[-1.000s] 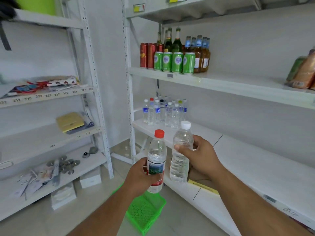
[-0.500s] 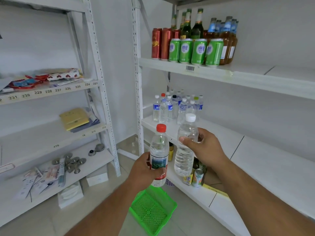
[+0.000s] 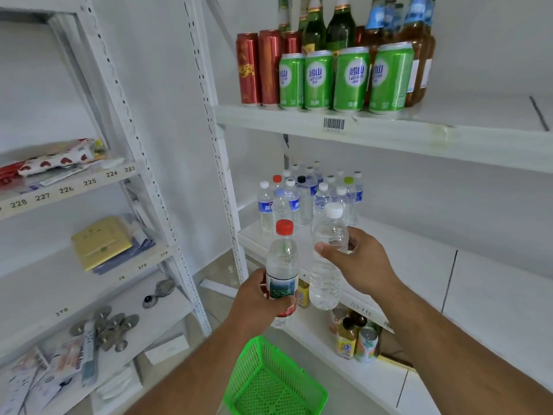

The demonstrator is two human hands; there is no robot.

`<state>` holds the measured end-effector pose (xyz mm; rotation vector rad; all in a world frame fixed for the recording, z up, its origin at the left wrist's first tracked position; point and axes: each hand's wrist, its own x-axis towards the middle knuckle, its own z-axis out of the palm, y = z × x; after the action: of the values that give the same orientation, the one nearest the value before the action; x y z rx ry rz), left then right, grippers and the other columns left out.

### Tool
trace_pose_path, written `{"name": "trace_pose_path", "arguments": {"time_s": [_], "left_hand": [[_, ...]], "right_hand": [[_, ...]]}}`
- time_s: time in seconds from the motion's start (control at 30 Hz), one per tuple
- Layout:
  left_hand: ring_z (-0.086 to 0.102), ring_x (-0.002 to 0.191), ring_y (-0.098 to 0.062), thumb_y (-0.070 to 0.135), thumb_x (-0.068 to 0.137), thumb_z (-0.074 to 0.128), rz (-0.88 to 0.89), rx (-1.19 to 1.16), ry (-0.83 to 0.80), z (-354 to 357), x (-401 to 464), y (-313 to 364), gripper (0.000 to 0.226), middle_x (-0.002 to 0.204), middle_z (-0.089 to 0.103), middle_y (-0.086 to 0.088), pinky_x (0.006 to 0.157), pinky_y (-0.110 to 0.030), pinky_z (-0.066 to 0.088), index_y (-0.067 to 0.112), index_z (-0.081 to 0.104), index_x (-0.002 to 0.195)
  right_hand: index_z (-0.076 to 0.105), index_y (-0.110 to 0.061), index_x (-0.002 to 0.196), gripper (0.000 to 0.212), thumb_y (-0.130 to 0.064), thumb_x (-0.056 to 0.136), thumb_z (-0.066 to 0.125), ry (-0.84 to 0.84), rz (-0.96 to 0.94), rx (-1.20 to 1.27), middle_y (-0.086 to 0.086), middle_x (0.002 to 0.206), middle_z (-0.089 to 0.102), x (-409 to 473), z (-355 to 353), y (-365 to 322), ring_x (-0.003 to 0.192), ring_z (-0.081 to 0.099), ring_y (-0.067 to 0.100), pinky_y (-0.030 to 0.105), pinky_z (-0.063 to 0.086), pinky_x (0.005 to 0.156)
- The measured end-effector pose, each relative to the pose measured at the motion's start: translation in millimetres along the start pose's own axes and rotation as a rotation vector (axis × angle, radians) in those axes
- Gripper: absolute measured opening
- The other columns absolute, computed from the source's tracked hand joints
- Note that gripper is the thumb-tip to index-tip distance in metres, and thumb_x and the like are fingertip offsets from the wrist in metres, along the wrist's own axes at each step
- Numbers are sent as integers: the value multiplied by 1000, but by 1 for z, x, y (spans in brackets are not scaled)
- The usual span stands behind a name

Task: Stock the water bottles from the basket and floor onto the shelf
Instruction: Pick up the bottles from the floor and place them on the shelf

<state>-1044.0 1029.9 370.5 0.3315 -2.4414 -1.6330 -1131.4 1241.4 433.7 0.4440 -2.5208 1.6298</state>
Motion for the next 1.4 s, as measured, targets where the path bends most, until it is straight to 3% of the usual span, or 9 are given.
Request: {"name": "trace_pose_path", "arguments": {"time_s": [0.5,0.67,1.1,1.23,1.4], "left_hand": [[67,74,9,8,62,85,82,-71,-251,-9,174,-27,47,84,71,28,56,-4,46,35,62,94],[66,77,9,31,52,82,120,-77,-360,-15,229,-42,47,87,69,30,56,-4,46,38,61,93],[62,83,15,21,62,86,101,-41,-501,28,301,-59,48,93,68,22,55,1,43,41,59,96],[60,85,18,28,58,88,84,-18,-524,46,319,-65,51,90,67,30,58,1,44,45,58,95],[67,91,-2,35,54,88,77,-7,-526,67,337,-70,55,98,69,20,61,-4,47,39,59,101]], "right_hand": [[68,-39,97,29,-55,73,76,212,210,-97,-32,85,69,83,57,18,78,63,-12,17,44,65],[68,-37,99,33,-57,73,75,310,277,-143,-21,89,72,106,83,15,79,65,-6,18,45,66],[61,-50,90,27,-47,73,81,433,405,-85,-25,89,69,156,99,48,83,64,-3,19,48,69],[58,-49,95,32,-47,73,82,437,448,-74,-24,93,68,169,98,64,84,62,-6,17,48,67],[59,-45,105,40,-46,72,82,428,495,-89,-25,97,65,183,103,83,84,60,-6,10,40,61]]}}
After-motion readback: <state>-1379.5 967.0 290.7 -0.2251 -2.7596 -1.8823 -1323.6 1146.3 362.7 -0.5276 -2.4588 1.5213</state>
